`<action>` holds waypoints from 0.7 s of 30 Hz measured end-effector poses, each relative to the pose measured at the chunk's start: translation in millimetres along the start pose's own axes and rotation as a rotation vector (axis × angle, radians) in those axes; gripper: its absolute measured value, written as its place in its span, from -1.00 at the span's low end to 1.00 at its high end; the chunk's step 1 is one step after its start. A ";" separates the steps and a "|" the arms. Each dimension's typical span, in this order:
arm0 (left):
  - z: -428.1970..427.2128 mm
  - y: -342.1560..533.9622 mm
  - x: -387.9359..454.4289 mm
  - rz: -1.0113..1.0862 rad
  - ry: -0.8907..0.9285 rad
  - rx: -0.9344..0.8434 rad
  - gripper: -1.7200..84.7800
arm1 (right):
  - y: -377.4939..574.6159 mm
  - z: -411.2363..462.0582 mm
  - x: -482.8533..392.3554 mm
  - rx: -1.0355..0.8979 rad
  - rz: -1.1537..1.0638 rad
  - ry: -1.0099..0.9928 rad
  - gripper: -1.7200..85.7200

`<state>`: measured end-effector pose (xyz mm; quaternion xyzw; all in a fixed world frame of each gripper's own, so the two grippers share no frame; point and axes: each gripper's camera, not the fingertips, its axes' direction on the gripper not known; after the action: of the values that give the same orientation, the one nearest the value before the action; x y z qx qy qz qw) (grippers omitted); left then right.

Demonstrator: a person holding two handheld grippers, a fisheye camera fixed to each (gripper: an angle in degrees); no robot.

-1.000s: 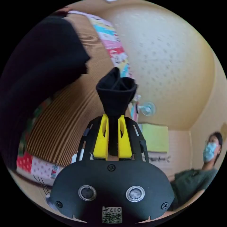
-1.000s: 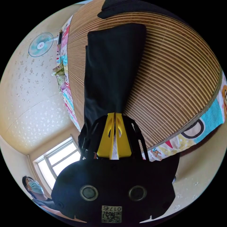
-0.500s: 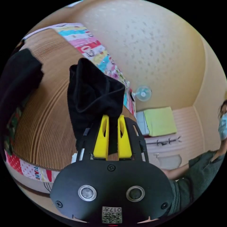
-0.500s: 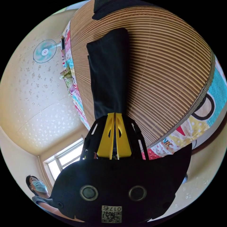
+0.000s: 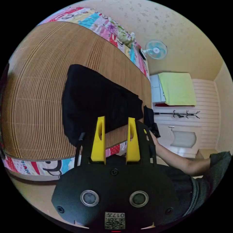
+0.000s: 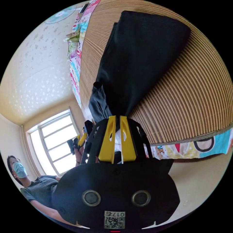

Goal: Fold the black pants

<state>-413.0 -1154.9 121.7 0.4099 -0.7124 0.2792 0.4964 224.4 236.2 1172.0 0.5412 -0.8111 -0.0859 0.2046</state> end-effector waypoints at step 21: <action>-14.4 -2.1 -46.2 0.205 0.408 -0.098 -0.84 | -6.8 105.8 -50.0 -0.386 -0.073 -0.020 -0.95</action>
<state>-396.4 -1130.2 83.4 0.2457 -0.6478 0.3703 0.6187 201.7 270.4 1062.3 0.5200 -0.7616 -0.2523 0.2932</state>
